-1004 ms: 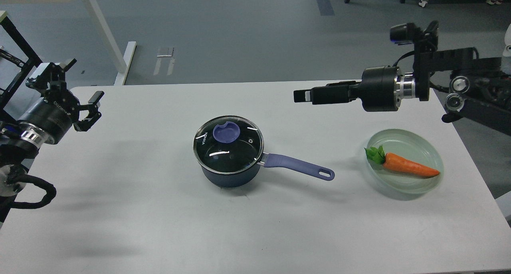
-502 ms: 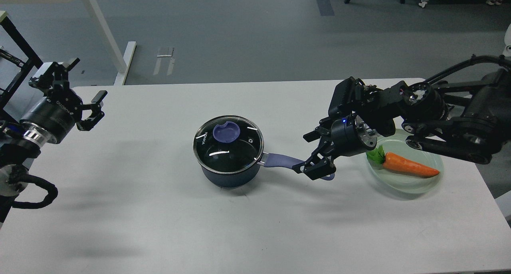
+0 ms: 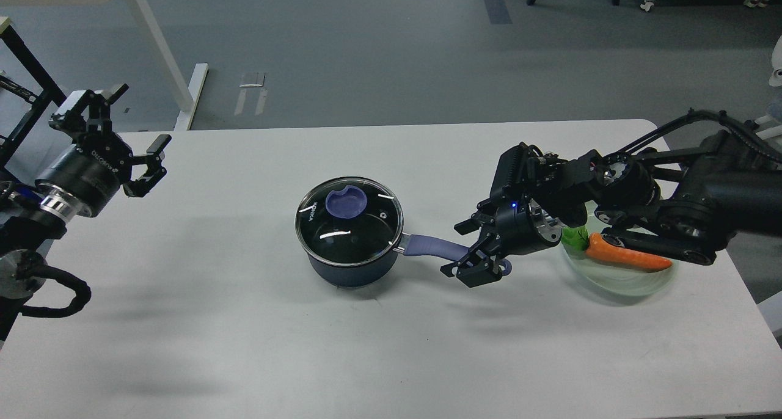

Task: Open pot lid
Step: 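Lower the right gripper and grasp the purple pot handle, then reach the left gripper over the pot and grasp the purple lid knob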

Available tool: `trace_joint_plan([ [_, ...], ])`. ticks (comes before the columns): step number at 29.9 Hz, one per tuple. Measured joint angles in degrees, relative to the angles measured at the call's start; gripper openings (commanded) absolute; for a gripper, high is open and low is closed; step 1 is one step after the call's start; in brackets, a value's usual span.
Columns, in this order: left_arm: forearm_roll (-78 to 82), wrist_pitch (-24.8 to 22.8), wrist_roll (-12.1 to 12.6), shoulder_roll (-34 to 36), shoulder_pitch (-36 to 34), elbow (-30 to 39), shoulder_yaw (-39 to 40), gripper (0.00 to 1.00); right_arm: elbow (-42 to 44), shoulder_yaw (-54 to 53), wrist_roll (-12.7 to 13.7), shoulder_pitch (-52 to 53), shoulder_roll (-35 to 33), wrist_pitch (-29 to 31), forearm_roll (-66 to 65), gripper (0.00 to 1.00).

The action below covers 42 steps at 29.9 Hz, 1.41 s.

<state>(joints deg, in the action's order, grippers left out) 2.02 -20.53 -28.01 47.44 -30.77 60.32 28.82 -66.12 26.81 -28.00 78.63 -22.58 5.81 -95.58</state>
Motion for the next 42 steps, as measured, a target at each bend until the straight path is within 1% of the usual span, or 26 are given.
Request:
trace_joint_plan([
  [1, 0.0, 0.1, 0.0, -0.1, -0.1, 0.0, 0.0, 0.99, 0.0, 0.0, 0.0, -0.1, 0.1, 0.0, 0.0, 0.66],
  [6, 0.0, 0.3, 0.0, -0.1, -1.0, 0.1, 0.0, 0.99, -0.1, 0.1, 0.0, -0.3, 0.4, 0.0, 0.0, 0.58],
  [9, 0.0, 0.3, 0.0, -0.2, -1.1, 0.1, 0.0, 0.99, -0.2, 0.1, 0.0, -0.3, 0.6, 0.0, -0.1, 0.47],
  [11, 0.0, 0.3, 0.0, -0.1, -1.1, 0.1, -0.1, 0.99, -0.3, 0.1, 0.0, -0.4, 0.7, 0.0, -0.1, 0.42],
  [15, 0.0, 0.3, 0.0, 0.0, -1.1, 0.1, -0.1, 0.99, -0.5, 0.1, 0.0, -0.4, 0.9, 0.0, -0.3, 0.4],
  [21, 1.2, -0.5, 0.0, 0.1, -1.1, 0.1, -0.3, 0.99, -0.6, 0.1, 0.0, 0.1, 1.1, 0.1, -0.8, 0.32],
  [24, 4.4, -0.6, 0.0, 0.0, -1.1, 0.1, -0.3, 0.99, -0.7, 0.7, 0.0, 0.2, 1.5, 0.1, -1.2, 0.31],
  [28, 15.5, -0.6, 0.0, -0.1, -2.3, 0.4, -0.3, 0.99, -0.7, 1.0, 0.0, 0.3, 1.7, 0.1, -1.4, 0.31],
  [31, 30.3, -0.6, 0.0, -0.3, -5.0, 1.6, 0.0, 0.99, -0.7, 1.1, 0.0, 0.4, 1.8, 0.1, -1.4, 0.29],
  [34, 45.0, 0.5, 0.0, -0.5, -7.4, 3.9, 0.1, 0.99, -0.7, 1.1, 0.0, 0.4, 1.8, 0.2, -1.4, 0.28],
  [37, 57.2, 3.6, 0.0, -0.6, -9.1, 7.0, 0.0, 0.99, -0.6, 1.2, 0.0, 0.4, 1.8, 0.3, -1.4, 0.28],
  [42, 76.7, 12.6, 0.0, -0.8, -10.1, 12.9, -1.1, 0.99, -0.6, 1.2, 0.0, 0.4, 1.8, 0.3, -1.4, 0.28],
])
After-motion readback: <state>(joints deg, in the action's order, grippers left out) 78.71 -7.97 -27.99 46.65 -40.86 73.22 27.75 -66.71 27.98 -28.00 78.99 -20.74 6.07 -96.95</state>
